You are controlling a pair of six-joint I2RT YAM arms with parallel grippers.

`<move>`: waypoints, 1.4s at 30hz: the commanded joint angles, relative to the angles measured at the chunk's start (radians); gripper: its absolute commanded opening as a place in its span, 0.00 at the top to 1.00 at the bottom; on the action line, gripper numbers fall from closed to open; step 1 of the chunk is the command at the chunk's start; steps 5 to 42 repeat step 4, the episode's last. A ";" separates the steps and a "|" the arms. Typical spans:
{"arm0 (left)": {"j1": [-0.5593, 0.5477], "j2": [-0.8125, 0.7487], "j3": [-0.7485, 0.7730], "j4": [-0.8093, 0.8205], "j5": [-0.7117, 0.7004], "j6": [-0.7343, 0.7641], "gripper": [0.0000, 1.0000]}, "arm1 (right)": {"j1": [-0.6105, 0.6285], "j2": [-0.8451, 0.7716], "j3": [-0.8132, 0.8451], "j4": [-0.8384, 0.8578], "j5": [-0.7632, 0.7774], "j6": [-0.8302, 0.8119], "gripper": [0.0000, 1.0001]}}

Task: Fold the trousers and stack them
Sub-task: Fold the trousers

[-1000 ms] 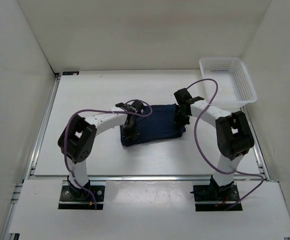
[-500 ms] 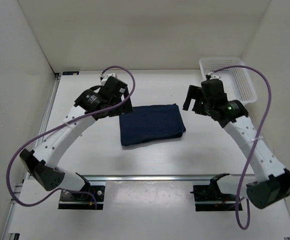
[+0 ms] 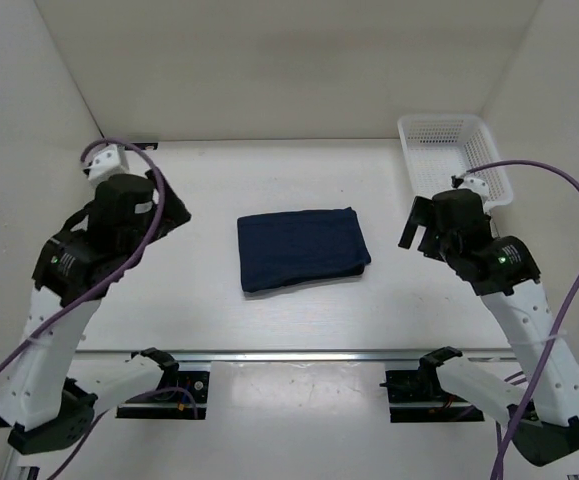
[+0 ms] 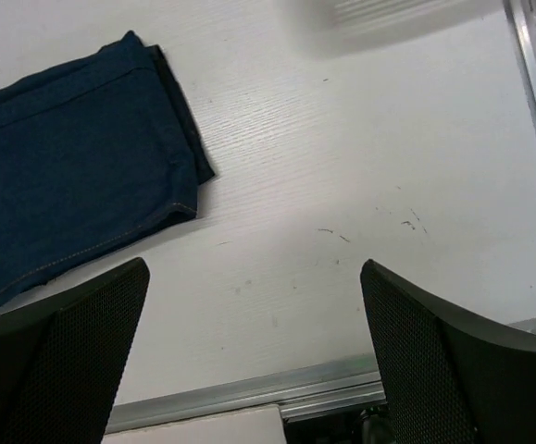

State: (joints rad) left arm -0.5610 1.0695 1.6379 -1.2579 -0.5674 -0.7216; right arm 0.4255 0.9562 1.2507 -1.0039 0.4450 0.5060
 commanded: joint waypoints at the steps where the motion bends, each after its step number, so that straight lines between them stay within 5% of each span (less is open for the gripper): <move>1: 0.064 -0.028 0.005 -0.020 -0.055 0.020 0.00 | -0.002 -0.008 0.050 -0.047 0.075 0.012 0.00; 42: 0.104 -0.016 0.016 -0.038 -0.042 0.031 0.00 | -0.002 0.004 0.050 -0.047 0.084 0.012 0.00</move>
